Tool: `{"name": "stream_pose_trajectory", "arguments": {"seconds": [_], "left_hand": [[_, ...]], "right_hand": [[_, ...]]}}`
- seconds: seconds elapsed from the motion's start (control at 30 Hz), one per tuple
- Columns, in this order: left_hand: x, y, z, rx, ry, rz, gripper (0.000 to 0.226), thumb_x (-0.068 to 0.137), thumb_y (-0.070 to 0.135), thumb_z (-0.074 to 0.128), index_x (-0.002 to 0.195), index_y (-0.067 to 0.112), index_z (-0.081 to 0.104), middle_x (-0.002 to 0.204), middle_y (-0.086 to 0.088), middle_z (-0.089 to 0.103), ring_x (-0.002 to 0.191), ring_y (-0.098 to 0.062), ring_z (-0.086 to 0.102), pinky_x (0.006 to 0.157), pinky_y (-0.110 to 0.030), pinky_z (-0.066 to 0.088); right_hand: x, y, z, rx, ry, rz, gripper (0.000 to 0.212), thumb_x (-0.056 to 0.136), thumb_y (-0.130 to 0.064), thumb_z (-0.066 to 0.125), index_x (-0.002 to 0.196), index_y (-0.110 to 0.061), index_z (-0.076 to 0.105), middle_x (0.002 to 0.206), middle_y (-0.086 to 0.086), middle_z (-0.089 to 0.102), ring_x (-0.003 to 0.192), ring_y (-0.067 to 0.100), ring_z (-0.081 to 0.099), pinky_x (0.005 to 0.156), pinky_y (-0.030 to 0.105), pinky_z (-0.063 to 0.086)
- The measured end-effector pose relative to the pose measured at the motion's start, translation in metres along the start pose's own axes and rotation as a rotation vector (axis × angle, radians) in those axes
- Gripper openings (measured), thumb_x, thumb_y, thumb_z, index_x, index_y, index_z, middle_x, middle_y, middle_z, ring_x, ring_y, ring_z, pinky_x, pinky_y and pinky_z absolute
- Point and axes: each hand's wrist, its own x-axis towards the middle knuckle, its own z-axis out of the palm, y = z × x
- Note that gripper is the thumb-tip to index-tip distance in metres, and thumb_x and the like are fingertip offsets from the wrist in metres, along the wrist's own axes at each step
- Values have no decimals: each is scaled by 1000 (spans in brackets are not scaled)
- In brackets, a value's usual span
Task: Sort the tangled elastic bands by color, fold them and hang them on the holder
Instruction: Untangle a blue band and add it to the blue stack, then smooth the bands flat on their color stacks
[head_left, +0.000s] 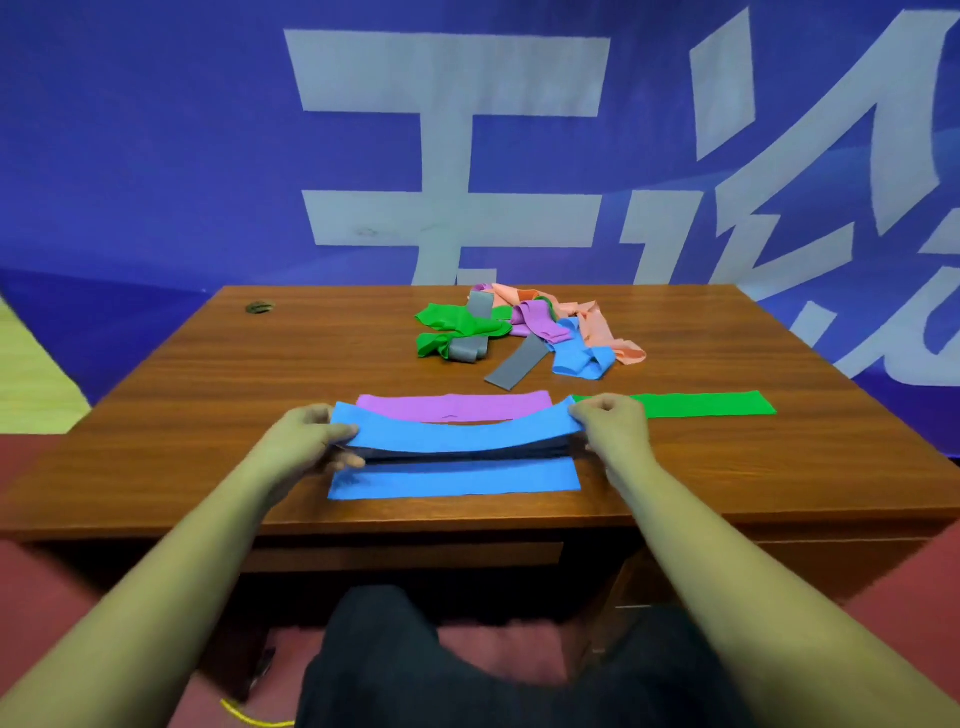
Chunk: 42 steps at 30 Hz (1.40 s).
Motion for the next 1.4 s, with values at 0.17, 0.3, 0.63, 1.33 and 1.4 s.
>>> {"name": "stream_pose_trajectory", "arguments": {"seconds": [0.17, 0.3, 0.63, 1.33, 1.4], "left_hand": [[-6, -29, 0, 224, 158, 98, 10, 87, 6, 66, 80, -1, 64, 63, -10, 54, 46, -14, 44, 43, -20, 30], [-7, -38, -3, 323, 221, 97, 5, 82, 12, 73, 82, 8, 69, 62, -6, 60, 51, -18, 48, 51, -26, 34], [-10, -57, -5, 499, 260, 147, 18, 79, 16, 71, 88, 26, 60, 68, 3, 63, 64, -18, 58, 60, -29, 43], [65, 24, 55, 632, 206, 533, 9, 82, 12, 61, 87, 19, 63, 88, -2, 62, 82, -18, 54, 73, -27, 37], [84, 39, 73, 678, 163, 539, 10, 80, 11, 60, 86, 18, 66, 88, -4, 64, 82, -20, 56, 73, -26, 38]], "right_hand": [[-11, 17, 0, -188, 32, -33, 14, 77, -8, 62, 63, -6, 63, 70, 7, 65, 72, 26, 60, 65, 34, 47], [-25, 22, -2, -300, 34, -67, 19, 84, -7, 54, 75, 0, 70, 80, 10, 68, 76, 23, 58, 66, 28, 41], [-35, 48, 1, -477, 12, -198, 11, 90, -21, 66, 81, -14, 66, 83, 0, 67, 84, 21, 60, 70, 26, 39], [40, -19, 39, -631, -158, -392, 25, 84, -19, 59, 104, -9, 69, 109, 10, 65, 99, 23, 60, 84, 32, 48], [53, -24, 50, -672, -196, -375, 23, 84, -17, 59, 102, -6, 69, 106, 12, 66, 96, 24, 60, 82, 34, 51]]}}
